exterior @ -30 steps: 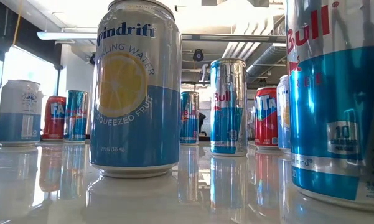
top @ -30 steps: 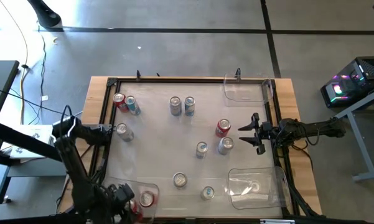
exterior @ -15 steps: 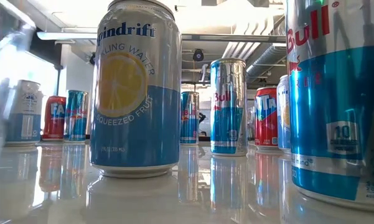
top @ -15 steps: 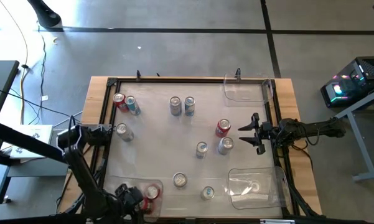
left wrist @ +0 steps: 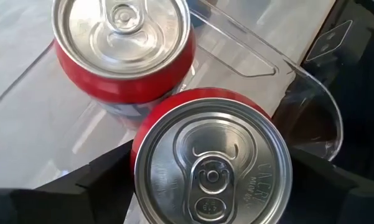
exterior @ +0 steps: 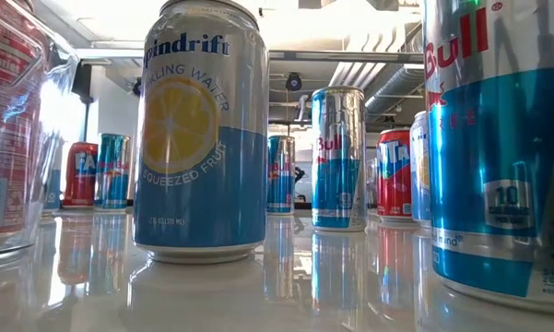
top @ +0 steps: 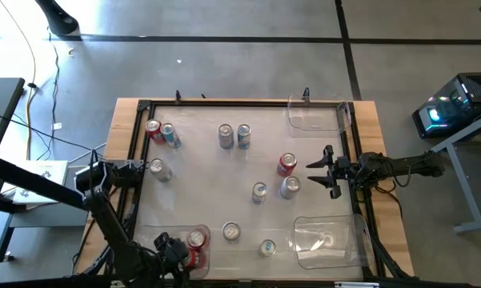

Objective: Sort soda cans
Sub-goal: Put the bottom left orange soda can into the bottom left transparent bin

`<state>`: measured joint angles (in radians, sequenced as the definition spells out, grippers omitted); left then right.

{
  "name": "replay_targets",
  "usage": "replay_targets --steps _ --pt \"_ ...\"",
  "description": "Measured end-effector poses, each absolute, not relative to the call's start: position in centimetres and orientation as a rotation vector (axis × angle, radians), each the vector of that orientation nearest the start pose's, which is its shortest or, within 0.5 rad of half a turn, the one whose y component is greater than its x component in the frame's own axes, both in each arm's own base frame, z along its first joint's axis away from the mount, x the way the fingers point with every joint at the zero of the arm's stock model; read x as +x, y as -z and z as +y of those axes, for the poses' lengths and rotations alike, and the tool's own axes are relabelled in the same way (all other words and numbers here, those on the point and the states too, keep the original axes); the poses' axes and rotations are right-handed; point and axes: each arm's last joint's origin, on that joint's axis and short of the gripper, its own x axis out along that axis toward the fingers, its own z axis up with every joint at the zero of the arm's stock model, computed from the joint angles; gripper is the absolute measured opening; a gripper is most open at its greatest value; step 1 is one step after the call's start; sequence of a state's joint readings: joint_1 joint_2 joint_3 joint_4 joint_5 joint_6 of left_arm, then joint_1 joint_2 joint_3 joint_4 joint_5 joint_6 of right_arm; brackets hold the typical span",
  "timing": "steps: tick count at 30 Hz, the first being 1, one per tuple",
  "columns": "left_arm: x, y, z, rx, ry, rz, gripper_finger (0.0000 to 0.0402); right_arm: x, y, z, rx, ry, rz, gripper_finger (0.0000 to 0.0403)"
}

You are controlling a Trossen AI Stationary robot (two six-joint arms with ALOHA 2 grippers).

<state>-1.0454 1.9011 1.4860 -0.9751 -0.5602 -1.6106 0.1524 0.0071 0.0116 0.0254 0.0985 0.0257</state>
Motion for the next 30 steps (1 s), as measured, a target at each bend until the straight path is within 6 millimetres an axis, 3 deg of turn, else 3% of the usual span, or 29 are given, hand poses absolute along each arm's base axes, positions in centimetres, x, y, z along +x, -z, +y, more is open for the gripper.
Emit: replay_targets --steps 16,30 --pt "20.7 -21.9 -31.1 -0.501 -0.4 0.967 0.0337 9.7 -16.9 1.2 0.029 -0.055 -0.029 0.0179" --pt "21.3 -22.2 -31.5 -0.463 -0.347 0.839 0.0332 9.7 -16.9 1.2 0.029 -0.055 -0.029 0.0179"
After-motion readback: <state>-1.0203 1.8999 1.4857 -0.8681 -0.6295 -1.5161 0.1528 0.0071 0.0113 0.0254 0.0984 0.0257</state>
